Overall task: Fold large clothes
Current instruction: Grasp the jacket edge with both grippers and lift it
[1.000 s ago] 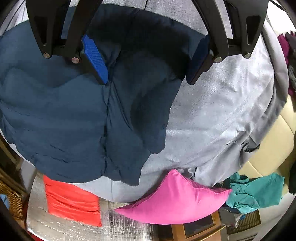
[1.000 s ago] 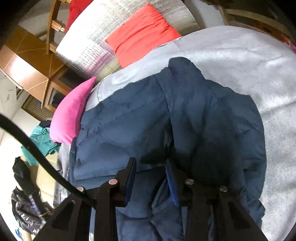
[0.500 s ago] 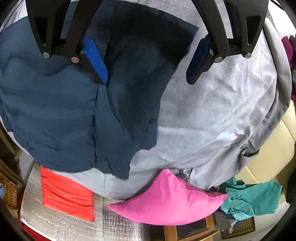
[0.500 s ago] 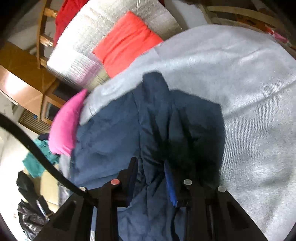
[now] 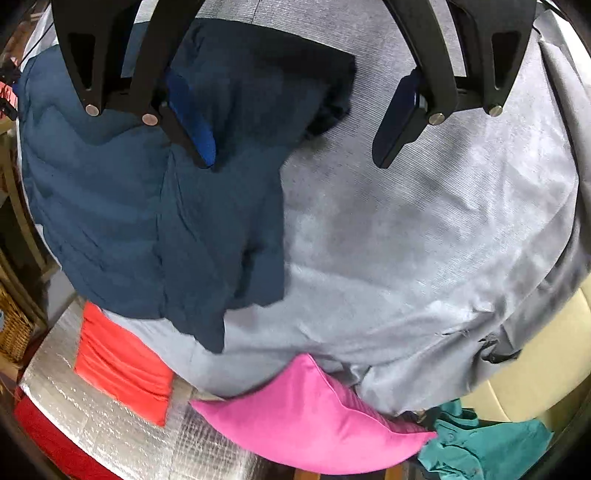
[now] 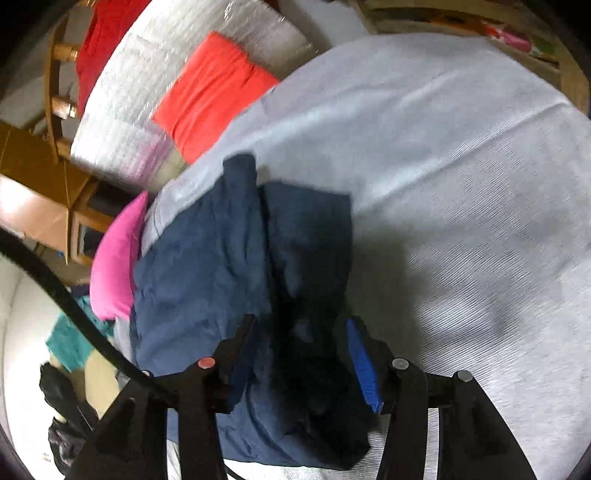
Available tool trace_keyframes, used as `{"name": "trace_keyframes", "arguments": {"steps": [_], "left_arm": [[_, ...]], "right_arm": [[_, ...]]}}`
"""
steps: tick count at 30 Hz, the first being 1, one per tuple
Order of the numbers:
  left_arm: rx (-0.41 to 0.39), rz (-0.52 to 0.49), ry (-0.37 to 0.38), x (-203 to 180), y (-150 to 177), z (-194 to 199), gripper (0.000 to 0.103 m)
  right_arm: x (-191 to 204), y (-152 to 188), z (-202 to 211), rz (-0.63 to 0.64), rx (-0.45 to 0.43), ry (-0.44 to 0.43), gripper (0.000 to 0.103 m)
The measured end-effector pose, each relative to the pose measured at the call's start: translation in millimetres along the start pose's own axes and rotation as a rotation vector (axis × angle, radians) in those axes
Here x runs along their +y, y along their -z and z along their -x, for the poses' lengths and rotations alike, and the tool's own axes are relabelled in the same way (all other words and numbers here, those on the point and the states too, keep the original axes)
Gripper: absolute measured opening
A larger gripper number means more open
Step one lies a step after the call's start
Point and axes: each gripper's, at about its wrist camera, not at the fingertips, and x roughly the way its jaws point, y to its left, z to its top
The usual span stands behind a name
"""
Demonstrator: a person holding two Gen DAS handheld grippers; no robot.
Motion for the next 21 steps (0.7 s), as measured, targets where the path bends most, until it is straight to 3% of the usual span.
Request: {"name": "trace_keyframes", "arguments": {"steps": [3,8,14,18,21], "left_arm": [[0.022,-0.031,-0.059,-9,4,-9,0.091],[0.007,0.005,-0.048,-4,1,-2,0.091],[0.006,0.013,-0.008,-1,-2,-1,0.091],[0.064,0.014,0.038,-2,2,-15,0.091],[0.066,0.011,0.037,-4,3,-17,0.091]], "right_arm": [[14,9,-15,0.071,0.018,0.066,0.051],[24,10,-7,0.1,-0.009,0.066,0.047],[10,4,-17,0.006,0.027,0.059,0.06],[7,6,-26,-0.007,0.042,0.026,0.062],[15,11,-24,0.04,0.026,0.013,0.049]]}}
